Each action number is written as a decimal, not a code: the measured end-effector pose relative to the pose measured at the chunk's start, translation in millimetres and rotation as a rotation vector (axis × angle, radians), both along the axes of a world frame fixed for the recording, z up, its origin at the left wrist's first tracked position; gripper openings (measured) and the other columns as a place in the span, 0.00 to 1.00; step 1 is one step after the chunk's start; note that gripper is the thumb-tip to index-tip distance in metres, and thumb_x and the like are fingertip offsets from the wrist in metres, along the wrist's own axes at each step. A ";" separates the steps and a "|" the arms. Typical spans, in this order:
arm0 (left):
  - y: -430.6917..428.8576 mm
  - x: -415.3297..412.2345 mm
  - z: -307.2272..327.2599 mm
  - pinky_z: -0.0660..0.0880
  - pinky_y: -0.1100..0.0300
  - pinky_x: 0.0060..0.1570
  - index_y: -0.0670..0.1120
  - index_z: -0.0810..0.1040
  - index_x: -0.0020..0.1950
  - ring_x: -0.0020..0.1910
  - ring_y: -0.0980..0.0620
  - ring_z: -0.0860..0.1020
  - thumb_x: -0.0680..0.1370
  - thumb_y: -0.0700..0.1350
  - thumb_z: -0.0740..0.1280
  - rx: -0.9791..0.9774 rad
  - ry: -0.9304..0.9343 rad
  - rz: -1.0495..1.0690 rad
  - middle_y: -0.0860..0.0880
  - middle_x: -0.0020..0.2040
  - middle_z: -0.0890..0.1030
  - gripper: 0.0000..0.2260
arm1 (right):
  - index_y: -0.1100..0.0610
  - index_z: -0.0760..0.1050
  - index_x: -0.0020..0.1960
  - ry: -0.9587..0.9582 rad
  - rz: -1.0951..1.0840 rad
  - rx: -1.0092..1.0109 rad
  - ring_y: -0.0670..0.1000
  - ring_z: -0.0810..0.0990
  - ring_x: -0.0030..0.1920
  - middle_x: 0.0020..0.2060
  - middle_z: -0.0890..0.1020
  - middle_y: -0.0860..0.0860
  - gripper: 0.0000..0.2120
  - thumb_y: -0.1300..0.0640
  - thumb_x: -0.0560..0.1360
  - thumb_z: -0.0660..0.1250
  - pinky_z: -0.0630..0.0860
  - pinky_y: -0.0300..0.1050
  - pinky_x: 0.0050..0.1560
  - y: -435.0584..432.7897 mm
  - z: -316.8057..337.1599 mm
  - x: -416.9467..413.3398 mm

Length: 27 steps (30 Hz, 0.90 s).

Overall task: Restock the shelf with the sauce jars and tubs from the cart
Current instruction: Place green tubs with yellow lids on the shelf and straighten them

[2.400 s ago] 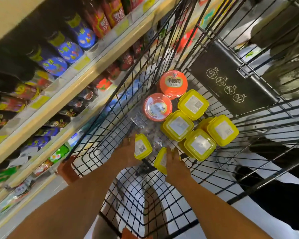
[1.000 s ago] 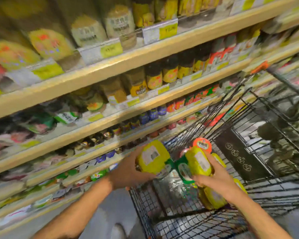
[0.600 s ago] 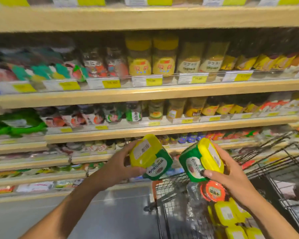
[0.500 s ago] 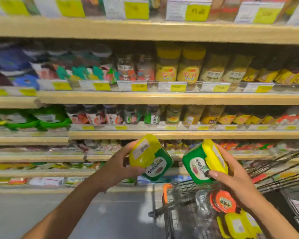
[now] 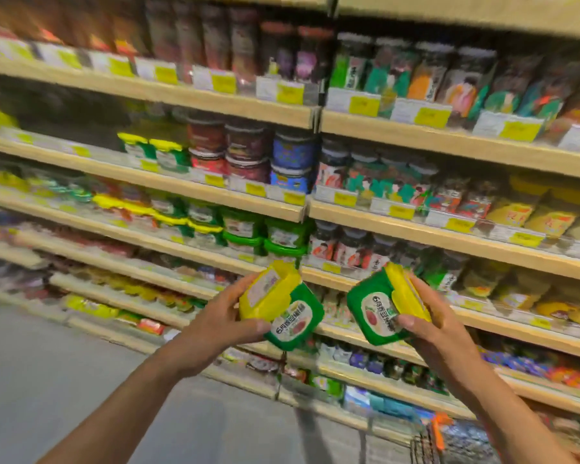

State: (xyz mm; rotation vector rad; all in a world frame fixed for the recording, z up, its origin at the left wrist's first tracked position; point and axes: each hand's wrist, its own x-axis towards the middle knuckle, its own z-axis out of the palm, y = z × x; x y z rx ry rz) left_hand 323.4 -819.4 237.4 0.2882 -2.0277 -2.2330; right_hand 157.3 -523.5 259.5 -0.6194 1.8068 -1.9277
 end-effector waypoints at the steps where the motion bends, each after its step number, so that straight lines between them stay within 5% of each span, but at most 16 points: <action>1: -14.2 13.5 3.6 0.80 0.42 0.57 0.53 0.69 0.75 0.64 0.44 0.80 0.62 0.55 0.83 0.004 0.002 0.027 0.48 0.67 0.80 0.44 | 0.48 0.73 0.69 -0.006 0.020 -0.008 0.53 0.79 0.63 0.63 0.80 0.45 0.52 0.39 0.48 0.85 0.75 0.60 0.64 -18.1 4.1 5.5; 3: -40.3 37.3 9.3 0.78 0.37 0.58 0.53 0.69 0.75 0.65 0.42 0.79 0.62 0.56 0.83 0.011 0.028 0.064 0.47 0.67 0.79 0.44 | 0.47 0.73 0.68 -0.003 0.063 -0.023 0.49 0.81 0.60 0.59 0.81 0.40 0.52 0.39 0.46 0.85 0.80 0.51 0.57 -52.2 11.6 16.4; 9: -100.7 79.4 19.7 0.78 0.38 0.59 0.51 0.69 0.75 0.65 0.39 0.79 0.65 0.51 0.81 0.054 0.066 0.175 0.43 0.66 0.79 0.41 | 0.47 0.70 0.72 -0.014 0.239 -0.058 0.58 0.80 0.61 0.66 0.78 0.53 0.46 0.48 0.56 0.82 0.79 0.57 0.56 -135.3 28.3 33.0; 12: -122.4 88.4 24.9 0.78 0.41 0.57 0.50 0.70 0.74 0.64 0.38 0.79 0.64 0.51 0.83 0.128 0.105 0.220 0.41 0.66 0.79 0.42 | 0.47 0.71 0.70 -0.028 0.293 -0.069 0.58 0.82 0.58 0.62 0.81 0.53 0.46 0.47 0.54 0.84 0.81 0.51 0.48 -174.4 39.6 37.9; 16: -156.6 88.2 31.7 0.68 0.27 0.65 0.47 0.69 0.75 0.67 0.32 0.75 0.65 0.49 0.83 0.225 0.188 0.257 0.37 0.69 0.76 0.41 | 0.46 0.76 0.63 -0.097 0.332 -0.141 0.52 0.85 0.50 0.54 0.85 0.50 0.34 0.56 0.58 0.79 0.80 0.41 0.36 -225.1 52.8 39.2; 19: -188.2 81.4 38.4 0.65 0.23 0.64 0.47 0.68 0.75 0.68 0.32 0.74 0.66 0.48 0.82 0.239 0.214 0.260 0.37 0.70 0.75 0.41 | 0.46 0.76 0.64 -0.117 0.368 -0.175 0.57 0.85 0.51 0.56 0.84 0.53 0.42 0.53 0.50 0.83 0.82 0.47 0.37 -267.8 53.5 31.2; 24: -246.3 56.9 52.7 0.79 0.39 0.55 0.48 0.72 0.72 0.66 0.35 0.77 0.62 0.48 0.85 0.246 0.202 0.231 0.39 0.68 0.77 0.42 | 0.48 0.74 0.68 -0.073 0.378 -0.207 0.56 0.84 0.52 0.65 0.79 0.56 0.53 0.45 0.44 0.86 0.81 0.45 0.36 -343.3 52.5 5.2; 27: -280.7 39.8 57.0 0.80 0.41 0.52 0.48 0.73 0.71 0.64 0.36 0.79 0.62 0.46 0.83 0.224 0.169 0.259 0.40 0.66 0.79 0.39 | 0.44 0.77 0.65 -0.043 0.394 -0.197 0.61 0.80 0.61 0.66 0.78 0.56 0.45 0.42 0.48 0.85 0.82 0.55 0.50 -388.9 50.6 -18.5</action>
